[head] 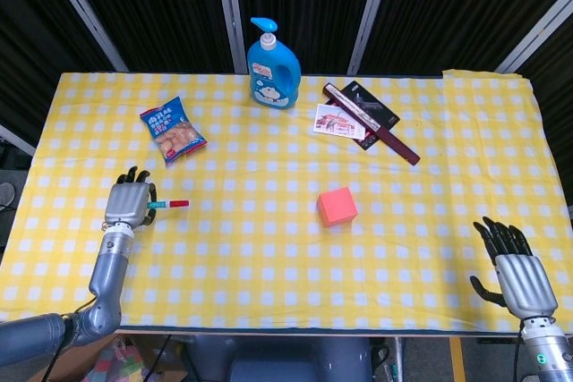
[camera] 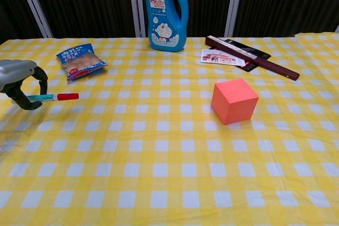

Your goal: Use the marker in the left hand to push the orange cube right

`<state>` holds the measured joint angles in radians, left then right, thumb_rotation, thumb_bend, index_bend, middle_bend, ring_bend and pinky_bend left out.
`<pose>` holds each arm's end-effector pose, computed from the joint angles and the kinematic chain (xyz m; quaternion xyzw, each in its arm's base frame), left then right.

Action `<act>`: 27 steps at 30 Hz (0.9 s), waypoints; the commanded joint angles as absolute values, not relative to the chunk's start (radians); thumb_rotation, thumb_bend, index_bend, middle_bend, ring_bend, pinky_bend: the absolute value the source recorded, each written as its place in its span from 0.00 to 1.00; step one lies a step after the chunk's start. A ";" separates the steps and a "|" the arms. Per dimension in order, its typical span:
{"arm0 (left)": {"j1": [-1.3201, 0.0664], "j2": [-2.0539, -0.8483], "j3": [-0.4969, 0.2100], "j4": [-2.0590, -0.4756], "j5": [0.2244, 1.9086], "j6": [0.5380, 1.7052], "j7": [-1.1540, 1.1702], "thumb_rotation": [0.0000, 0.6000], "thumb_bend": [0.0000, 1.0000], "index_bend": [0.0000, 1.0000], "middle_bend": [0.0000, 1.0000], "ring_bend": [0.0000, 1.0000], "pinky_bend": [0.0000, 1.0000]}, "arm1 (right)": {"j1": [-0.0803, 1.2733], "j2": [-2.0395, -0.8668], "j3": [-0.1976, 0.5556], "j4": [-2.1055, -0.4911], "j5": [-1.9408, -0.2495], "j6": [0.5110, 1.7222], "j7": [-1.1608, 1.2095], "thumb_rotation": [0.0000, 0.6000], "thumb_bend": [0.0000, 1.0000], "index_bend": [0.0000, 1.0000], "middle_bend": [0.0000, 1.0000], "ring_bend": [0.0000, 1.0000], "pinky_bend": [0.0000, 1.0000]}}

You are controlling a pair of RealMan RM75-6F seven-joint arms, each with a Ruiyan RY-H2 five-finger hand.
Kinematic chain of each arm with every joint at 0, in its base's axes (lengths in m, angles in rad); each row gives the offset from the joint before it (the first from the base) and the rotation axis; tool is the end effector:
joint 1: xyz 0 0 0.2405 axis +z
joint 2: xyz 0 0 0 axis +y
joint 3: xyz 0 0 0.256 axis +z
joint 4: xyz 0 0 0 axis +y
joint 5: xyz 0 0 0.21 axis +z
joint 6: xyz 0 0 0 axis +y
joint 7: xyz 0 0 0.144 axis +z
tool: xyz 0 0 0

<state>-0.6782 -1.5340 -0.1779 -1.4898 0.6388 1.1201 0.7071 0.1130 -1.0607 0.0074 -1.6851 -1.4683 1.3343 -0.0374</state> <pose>-0.2272 0.3406 0.0091 -0.6581 -0.4362 -0.2124 0.5757 -0.3121 -0.1774 0.1470 0.6309 -0.4333 0.3267 0.5545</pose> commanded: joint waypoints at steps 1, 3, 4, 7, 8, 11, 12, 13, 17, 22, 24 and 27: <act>-0.680 -1.555 -0.180 -1.463 0.653 1.104 0.682 1.00 0.37 0.46 0.10 0.03 0.13 | 0.113 -1.061 0.007 -1.684 -1.470 1.335 -0.037 1.00 0.38 0.00 0.00 0.00 0.00; -0.680 -1.562 -0.179 -1.457 0.662 1.099 0.671 1.00 0.35 0.43 0.08 0.03 0.12 | 0.113 -1.060 0.006 -1.684 -1.469 1.334 -0.037 1.00 0.38 0.00 0.00 0.00 0.00; -0.680 -1.565 -0.176 -1.453 0.669 1.098 0.666 1.00 0.34 0.41 0.08 0.03 0.12 | 0.113 -1.060 0.007 -1.684 -1.470 1.334 -0.037 1.00 0.38 0.00 0.00 0.00 0.00; -0.676 -1.570 -0.170 -1.450 0.689 1.093 0.647 1.00 0.32 0.38 0.06 0.02 0.11 | 0.113 -1.060 0.006 -1.683 -1.470 1.334 -0.038 1.00 0.38 0.00 0.00 0.00 0.00; -0.675 -1.570 -0.168 -1.450 0.694 1.091 0.644 1.00 0.31 0.36 0.06 0.02 0.11 | 0.113 -1.060 0.006 -1.684 -1.470 1.334 -0.038 1.00 0.38 0.00 0.00 0.00 0.00; -0.672 -1.563 -0.163 -1.456 0.706 1.088 0.637 1.00 0.28 0.33 0.04 0.00 0.09 | 0.113 -1.061 0.006 -1.684 -1.470 1.335 -0.040 1.00 0.38 0.00 0.00 0.00 0.00; -0.670 -1.557 -0.162 -1.461 0.711 1.088 0.632 1.00 0.28 0.32 0.04 0.00 0.08 | 0.113 -1.060 0.006 -1.684 -1.470 1.335 -0.040 1.00 0.38 0.00 0.00 0.00 0.00; -0.667 -1.549 -0.163 -1.469 0.716 1.089 0.625 1.00 0.27 0.29 0.03 0.00 0.07 | 0.113 -1.060 0.006 -1.685 -1.470 1.335 -0.040 1.00 0.38 0.00 0.00 0.00 0.00; -0.642 -1.498 -0.169 -1.536 0.753 1.118 0.581 1.00 0.19 0.13 0.00 0.00 0.05 | 0.113 -1.062 0.007 -1.682 -1.469 1.336 -0.039 1.00 0.38 0.00 0.00 0.00 0.00; -0.555 -1.366 -0.134 -1.685 0.887 1.223 0.495 1.00 0.08 0.00 0.00 0.00 0.03 | 0.113 -1.062 0.008 -1.679 -1.471 1.339 -0.045 1.00 0.38 0.00 0.00 0.00 0.00; -0.515 -1.316 -0.107 -1.725 0.960 1.268 0.458 1.00 0.07 0.00 0.00 0.00 0.03 | 0.112 -1.064 0.008 -1.676 -1.475 1.344 -0.052 1.00 0.38 0.00 0.00 0.00 0.00; -0.445 -1.248 -0.057 -1.763 1.076 1.349 0.395 1.00 0.07 0.00 0.00 0.00 0.03 | 0.110 -1.072 0.010 -1.668 -1.483 1.357 -0.069 1.00 0.38 0.00 0.00 0.00 0.00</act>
<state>-0.5196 -1.3265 -0.1092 -1.7031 0.9726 1.2655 0.4644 0.1110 -1.0690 0.0091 -1.6704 -1.4805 1.3541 -0.0652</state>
